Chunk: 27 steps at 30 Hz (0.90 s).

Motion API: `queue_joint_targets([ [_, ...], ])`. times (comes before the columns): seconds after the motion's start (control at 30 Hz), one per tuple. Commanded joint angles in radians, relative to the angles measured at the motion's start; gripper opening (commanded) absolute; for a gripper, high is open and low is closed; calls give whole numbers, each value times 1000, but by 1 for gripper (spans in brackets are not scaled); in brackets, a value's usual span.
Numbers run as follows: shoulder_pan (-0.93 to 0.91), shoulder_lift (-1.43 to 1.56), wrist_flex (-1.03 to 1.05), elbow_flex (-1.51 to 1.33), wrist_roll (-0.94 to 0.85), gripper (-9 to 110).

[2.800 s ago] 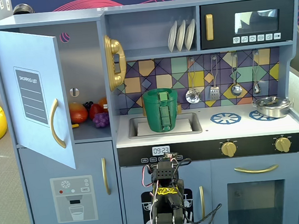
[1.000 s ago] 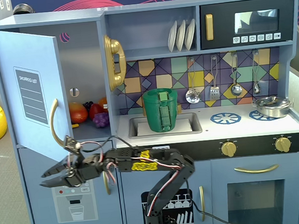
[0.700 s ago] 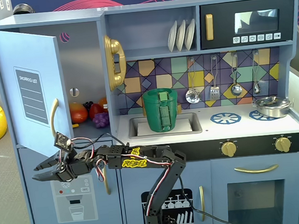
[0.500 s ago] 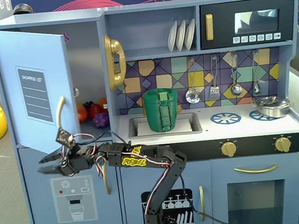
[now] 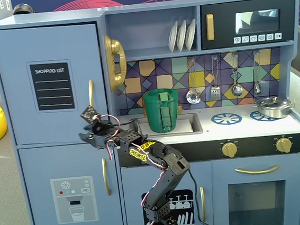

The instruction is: Close the left cabinet door

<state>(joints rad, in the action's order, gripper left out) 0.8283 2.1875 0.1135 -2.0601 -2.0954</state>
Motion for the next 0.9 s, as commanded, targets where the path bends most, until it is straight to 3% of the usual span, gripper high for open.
queue_joint_targets([
  [0.0,-63,48,-46,5,2,0],
  [0.17,-23,129,67,-12,60,0],
  [0.33,-5,284,334,-89,150,0],
  [0.47,-198,379,538,-184,202,0],
  [0.7,-730,477,758,-469,304,0],
  [0.87,-861,735,1005,-710,426,0],
])
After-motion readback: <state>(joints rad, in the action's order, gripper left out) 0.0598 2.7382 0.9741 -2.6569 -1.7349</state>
